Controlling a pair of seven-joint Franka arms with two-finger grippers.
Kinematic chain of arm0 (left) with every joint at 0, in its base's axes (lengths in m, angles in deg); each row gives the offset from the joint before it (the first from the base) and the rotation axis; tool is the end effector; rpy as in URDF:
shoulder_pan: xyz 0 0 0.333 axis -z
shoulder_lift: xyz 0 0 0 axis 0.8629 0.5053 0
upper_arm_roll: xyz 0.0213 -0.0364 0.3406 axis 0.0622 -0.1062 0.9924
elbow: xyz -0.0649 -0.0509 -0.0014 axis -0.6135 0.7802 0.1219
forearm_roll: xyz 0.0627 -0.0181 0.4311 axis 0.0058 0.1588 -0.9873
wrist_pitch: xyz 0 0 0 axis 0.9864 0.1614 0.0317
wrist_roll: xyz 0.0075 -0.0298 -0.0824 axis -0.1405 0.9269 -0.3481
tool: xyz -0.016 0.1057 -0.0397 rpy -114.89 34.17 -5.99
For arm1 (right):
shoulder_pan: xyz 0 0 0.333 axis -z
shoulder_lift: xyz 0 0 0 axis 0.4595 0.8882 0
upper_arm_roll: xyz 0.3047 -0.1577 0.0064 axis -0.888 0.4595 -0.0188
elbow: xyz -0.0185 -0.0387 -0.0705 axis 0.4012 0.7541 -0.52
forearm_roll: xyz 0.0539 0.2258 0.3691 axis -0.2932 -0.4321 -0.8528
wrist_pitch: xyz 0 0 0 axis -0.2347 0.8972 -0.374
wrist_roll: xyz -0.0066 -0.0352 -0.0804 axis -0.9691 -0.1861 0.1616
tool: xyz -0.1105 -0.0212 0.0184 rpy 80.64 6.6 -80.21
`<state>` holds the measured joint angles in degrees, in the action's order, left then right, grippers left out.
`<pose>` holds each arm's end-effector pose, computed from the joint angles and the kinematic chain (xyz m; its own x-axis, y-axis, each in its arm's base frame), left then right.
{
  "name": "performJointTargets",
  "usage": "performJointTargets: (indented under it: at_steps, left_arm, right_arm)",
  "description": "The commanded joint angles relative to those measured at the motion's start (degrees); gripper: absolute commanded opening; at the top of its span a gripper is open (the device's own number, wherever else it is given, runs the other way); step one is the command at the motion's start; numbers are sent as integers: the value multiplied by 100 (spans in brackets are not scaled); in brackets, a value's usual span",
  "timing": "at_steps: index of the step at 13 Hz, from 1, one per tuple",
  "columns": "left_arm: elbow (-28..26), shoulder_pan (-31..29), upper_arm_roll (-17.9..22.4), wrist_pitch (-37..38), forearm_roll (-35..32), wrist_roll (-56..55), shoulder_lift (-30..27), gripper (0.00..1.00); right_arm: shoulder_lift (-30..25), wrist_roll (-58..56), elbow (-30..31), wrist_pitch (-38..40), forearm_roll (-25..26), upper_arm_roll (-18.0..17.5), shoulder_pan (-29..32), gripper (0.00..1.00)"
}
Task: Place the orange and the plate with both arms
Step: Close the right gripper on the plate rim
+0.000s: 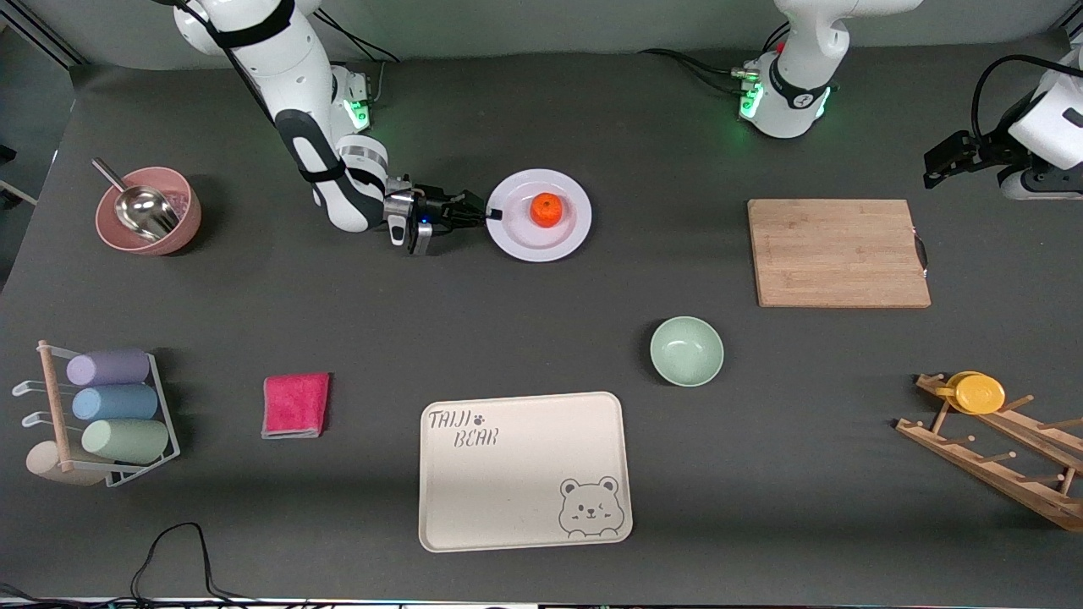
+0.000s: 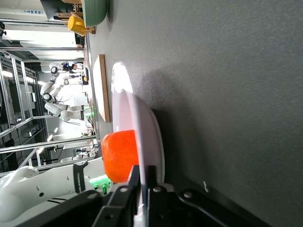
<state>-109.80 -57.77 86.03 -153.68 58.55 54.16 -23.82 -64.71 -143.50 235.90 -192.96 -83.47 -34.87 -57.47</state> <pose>0.4928 0.0259 0.5861 0.9958 -0.0246 -0.0886 -0.0273 -0.9992 -0.0294 0.2886 0.2621 0.0701 0.9977 -0.0380 -0.0553 -0.0654 -0.3704 -0.9265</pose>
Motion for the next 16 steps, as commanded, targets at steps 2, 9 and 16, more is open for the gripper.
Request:
performJointTargets:
  at_steps: [2, 9, 16]
  left_arm:
    - [-85, 58, 43, 56, -18, -1, -170, 100]
    - [-85, 49, 43, 65, -18, -1, -179, 100]
    - [-85, 67, 51, 65, -9, -1, -179, 100]
  right_arm:
    - [31, -157, -60, 118, -161, -42, 118, 0]
    - [-1434, 622, 142, 602, -21, -25, 523, 0]
    - [-2202, 2215, -225, 418, 1815, 10, 1392, 0]
